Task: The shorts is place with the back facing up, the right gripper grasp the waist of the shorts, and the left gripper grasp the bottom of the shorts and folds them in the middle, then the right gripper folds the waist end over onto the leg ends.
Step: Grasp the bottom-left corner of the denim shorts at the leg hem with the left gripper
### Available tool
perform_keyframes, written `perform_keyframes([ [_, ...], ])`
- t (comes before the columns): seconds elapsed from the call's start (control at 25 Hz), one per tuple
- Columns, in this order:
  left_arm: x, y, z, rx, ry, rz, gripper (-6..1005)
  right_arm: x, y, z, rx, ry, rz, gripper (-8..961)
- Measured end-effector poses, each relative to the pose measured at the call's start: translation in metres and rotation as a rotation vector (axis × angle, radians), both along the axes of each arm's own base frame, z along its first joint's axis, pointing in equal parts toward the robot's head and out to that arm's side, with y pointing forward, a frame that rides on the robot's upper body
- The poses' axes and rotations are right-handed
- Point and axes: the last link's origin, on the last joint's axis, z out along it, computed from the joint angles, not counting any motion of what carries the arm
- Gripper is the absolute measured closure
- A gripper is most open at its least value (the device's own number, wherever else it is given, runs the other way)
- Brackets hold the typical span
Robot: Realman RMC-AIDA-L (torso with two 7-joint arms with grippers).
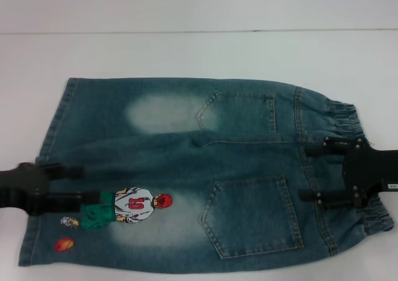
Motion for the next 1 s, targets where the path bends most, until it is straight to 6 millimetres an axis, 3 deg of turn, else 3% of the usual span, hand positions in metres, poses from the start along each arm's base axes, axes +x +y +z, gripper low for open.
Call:
perform_keyframes([
  [0.2, -0.009, 0.001, 0.019, -0.069, 0.109, 0.155, 141, -0.003, 0.002, 0.002, 0.024, 0.016, 0.022, 53],
  [0.6, -0.013, -0.002, 0.020, -0.282, 0.261, 0.342, 151, -0.005, 0.008, 0.008, 0.043, 0.000, 0.036, 54],
  [1.0, -0.013, 0.004, 0.034, -0.285, 0.323, 0.516, 162, -0.007, 0.011, 0.012, 0.054, -0.023, 0.047, 54],
])
